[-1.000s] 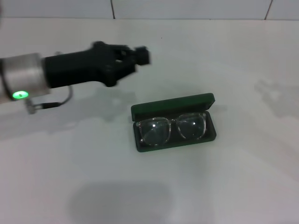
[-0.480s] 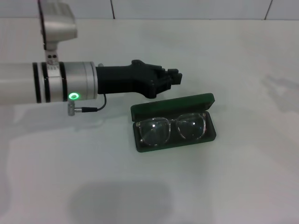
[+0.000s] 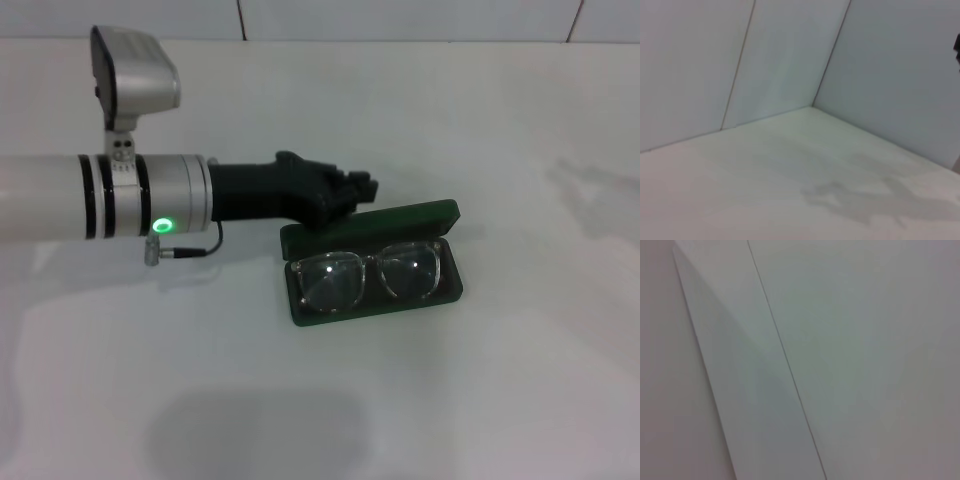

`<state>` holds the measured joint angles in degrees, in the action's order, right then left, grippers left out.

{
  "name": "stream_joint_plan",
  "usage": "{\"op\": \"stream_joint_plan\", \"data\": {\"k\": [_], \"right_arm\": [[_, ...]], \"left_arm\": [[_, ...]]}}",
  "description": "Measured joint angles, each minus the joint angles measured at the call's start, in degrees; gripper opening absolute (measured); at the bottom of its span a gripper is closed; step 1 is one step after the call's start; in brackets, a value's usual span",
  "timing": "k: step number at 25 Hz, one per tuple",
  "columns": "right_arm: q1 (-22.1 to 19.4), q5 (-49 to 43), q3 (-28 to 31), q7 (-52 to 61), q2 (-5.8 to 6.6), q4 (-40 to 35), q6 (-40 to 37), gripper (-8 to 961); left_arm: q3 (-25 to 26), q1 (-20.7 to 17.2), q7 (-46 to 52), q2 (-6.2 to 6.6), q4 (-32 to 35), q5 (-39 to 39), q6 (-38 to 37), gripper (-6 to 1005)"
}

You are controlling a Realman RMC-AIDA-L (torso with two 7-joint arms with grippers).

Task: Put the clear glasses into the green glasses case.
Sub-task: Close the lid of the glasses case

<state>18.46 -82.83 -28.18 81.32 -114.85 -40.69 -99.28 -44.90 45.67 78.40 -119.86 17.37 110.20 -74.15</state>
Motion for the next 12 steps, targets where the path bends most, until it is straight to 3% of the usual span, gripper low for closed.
{"op": "stream_joint_plan", "data": {"k": [12], "right_arm": [[0.0,0.0,0.4,-0.1,0.00,1.8,-0.5,243]], "left_arm": [[-2.3,-0.6,-0.1,-0.08,-0.6,-0.4,0.2,135]]}}
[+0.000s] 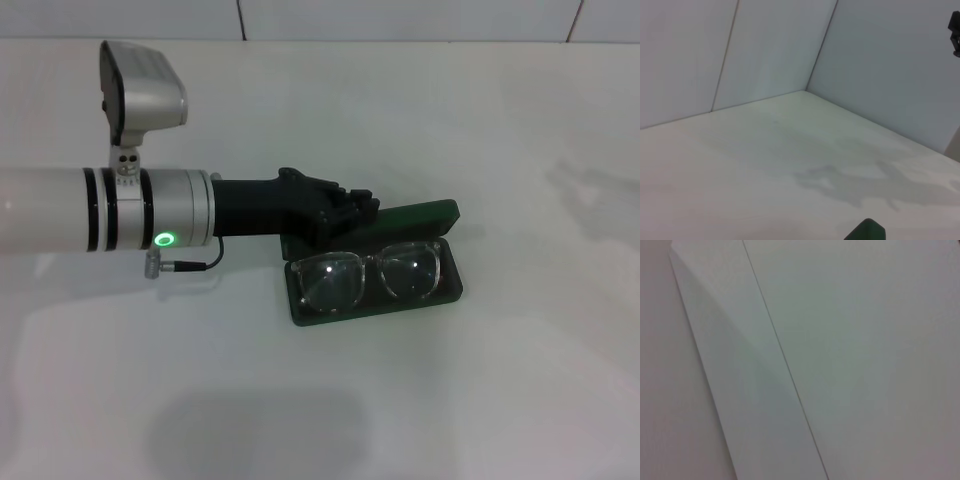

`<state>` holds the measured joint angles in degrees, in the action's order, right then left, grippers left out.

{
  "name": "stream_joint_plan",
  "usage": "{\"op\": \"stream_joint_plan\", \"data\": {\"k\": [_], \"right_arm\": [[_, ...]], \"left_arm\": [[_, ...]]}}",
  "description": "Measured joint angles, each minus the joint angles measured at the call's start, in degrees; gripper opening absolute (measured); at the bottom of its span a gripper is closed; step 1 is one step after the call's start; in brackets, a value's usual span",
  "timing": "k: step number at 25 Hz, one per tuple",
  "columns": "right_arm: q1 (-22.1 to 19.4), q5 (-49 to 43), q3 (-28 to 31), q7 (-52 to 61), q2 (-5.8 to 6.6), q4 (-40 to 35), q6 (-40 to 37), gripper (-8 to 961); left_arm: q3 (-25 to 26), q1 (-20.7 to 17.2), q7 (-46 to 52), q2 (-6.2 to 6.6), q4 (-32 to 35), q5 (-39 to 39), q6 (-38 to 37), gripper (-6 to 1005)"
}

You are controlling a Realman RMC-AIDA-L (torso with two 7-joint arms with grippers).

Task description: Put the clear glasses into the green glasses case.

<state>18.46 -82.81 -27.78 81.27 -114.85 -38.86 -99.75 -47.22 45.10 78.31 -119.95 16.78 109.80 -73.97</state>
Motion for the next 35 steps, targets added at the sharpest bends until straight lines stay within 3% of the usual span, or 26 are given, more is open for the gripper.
{"op": "stream_joint_plan", "data": {"k": [14,35], "right_arm": [[-0.1,0.0,0.1,-0.7,-0.17,0.4,0.2,264],[1.2,0.1,0.0,-1.5,0.24,2.0,0.8,295]], "left_arm": [[-0.3,-0.2,-0.2,-0.02,-0.7,0.2,-0.2,136],[-8.0,-2.2,-4.4,-0.29,-2.2,0.0,-4.2,134]]}}
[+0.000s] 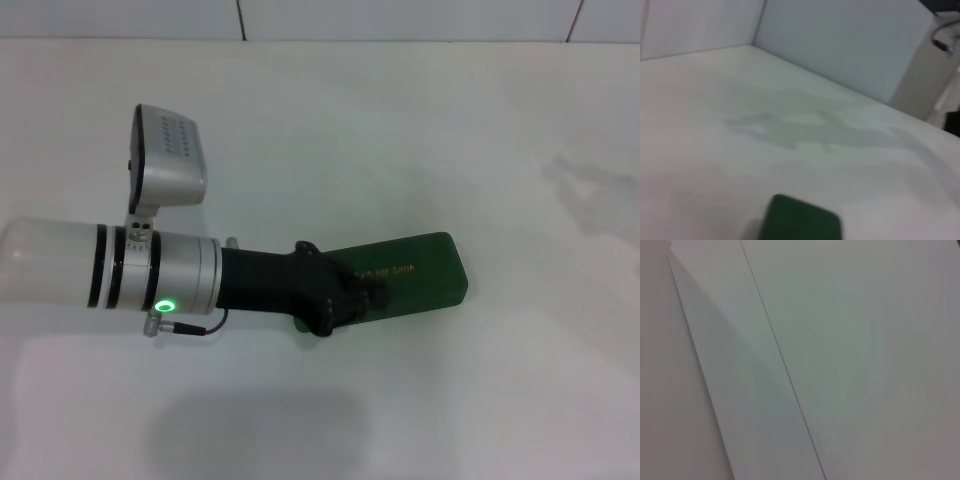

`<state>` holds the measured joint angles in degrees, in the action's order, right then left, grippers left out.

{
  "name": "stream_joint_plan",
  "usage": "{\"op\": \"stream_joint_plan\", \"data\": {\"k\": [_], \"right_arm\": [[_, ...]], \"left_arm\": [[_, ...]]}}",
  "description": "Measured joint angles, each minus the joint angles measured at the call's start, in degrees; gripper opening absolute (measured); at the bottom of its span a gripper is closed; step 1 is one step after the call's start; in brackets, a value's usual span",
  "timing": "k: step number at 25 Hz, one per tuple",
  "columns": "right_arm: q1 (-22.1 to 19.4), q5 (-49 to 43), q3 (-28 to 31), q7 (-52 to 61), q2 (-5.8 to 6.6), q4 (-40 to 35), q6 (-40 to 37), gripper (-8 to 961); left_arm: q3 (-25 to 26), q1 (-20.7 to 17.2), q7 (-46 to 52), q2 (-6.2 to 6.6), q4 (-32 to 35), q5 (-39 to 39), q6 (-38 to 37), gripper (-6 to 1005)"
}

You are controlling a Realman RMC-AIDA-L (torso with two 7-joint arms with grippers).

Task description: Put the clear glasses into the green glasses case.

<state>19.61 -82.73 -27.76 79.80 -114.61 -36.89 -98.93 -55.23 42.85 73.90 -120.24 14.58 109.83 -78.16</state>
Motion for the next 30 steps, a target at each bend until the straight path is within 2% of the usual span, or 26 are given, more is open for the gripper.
{"op": "stream_joint_plan", "data": {"k": [4,8,9,10,11,13,16,19,21,25,30], "right_arm": [[0.8,-2.9,-1.8,0.0,0.64,0.0,1.5,301],[3.4,-10.9,-5.6,-0.3,1.02,-0.3,1.9,307],[4.0,-12.6,-7.4,-1.1,0.98,-0.4,1.7,308],[4.4,-13.6,-8.5,-1.9,0.93,-0.5,1.5,310],[5.0,-15.0,-12.0,-3.6,0.39,-0.7,1.0,311],[5.6,-15.5,-16.7,-4.9,-0.48,-0.9,1.2,314],[6.2,-13.5,-24.9,-5.1,-1.44,-0.6,3.9,319],[6.4,-8.4,-33.8,-5.3,-1.49,-0.2,6.1,323],[6.6,-5.9,-39.0,-5.7,-1.50,-1.0,7.8,326],[6.4,-1.3,-44.4,-6.0,-1.51,-3.3,9.5,517],[6.5,0.2,-46.7,-6.0,-1.54,-3.9,8.4,699]], "left_arm": [[0.1,-1.2,-1.4,0.43,2.1,-1.9,-7.0,132],[0.4,-5.3,-0.3,1.51,9.6,-4.5,-17.0,130],[0.6,-6.7,-0.1,1.89,11.8,-5.5,-19.7,137],[1.0,-10.3,-0.3,2.94,16.0,-8.4,-24.3,144],[1.0,-10.3,-0.3,2.94,16.0,-8.4,-24.3,150],[1.3,-14.1,-0.8,4.24,20.0,-11.9,-27.6,164],[1.3,-16.8,-0.7,5.52,23.0,-13.7,-29.5,278],[1.3,-17.5,-0.3,6.54,23.2,-13.8,-30.5,392],[1.4,-18.1,-0.1,7.19,23.1,-13.8,-31.4,616],[2.2,-19.6,1.0,7.87,23.0,-14.0,-32.9,618],[2.4,-19.8,1.4,8.00,23.0,-14.2,-33.0,619]]}}
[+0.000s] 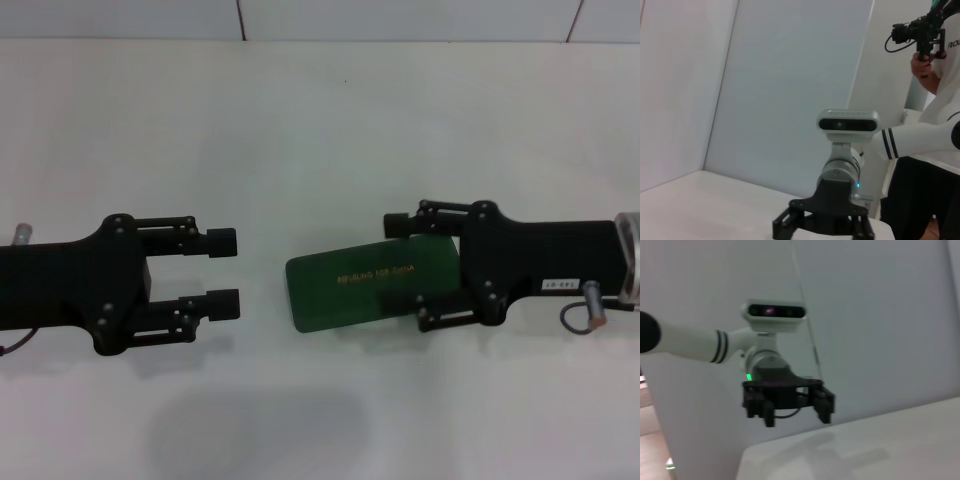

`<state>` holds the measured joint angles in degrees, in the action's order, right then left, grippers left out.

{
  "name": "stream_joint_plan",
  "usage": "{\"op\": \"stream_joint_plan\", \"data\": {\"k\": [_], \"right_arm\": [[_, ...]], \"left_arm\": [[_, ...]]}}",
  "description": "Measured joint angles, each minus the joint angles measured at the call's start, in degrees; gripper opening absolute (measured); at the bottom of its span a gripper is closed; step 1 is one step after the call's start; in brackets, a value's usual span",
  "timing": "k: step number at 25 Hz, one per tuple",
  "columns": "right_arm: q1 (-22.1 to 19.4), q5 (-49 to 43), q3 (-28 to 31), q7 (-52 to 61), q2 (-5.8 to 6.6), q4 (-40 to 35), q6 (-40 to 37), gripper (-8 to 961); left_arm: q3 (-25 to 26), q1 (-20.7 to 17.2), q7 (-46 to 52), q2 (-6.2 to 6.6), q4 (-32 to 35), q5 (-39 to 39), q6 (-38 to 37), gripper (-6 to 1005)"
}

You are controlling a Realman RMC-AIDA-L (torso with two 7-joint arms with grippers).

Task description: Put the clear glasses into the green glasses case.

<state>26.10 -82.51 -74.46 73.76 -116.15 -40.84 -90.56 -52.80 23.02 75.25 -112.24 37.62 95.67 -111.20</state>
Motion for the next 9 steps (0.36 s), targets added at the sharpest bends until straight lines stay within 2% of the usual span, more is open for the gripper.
{"op": "stream_joint_plan", "data": {"k": [2,7,9], "right_arm": [[0.1,1.0,-1.3,0.0,-0.01,-0.2,-0.1,766],[-0.1,2.9,-2.5,0.0,-0.04,-0.7,-0.7,840],[0.0,3.5,-2.7,0.0,-0.04,-0.8,-0.8,840]], "left_arm": [[0.0,-0.1,0.0,0.06,0.0,0.0,0.1,619],[0.1,-0.1,-0.1,0.28,0.0,0.0,0.3,619],[0.5,-0.1,-0.3,0.31,0.0,0.0,0.4,619]]}}
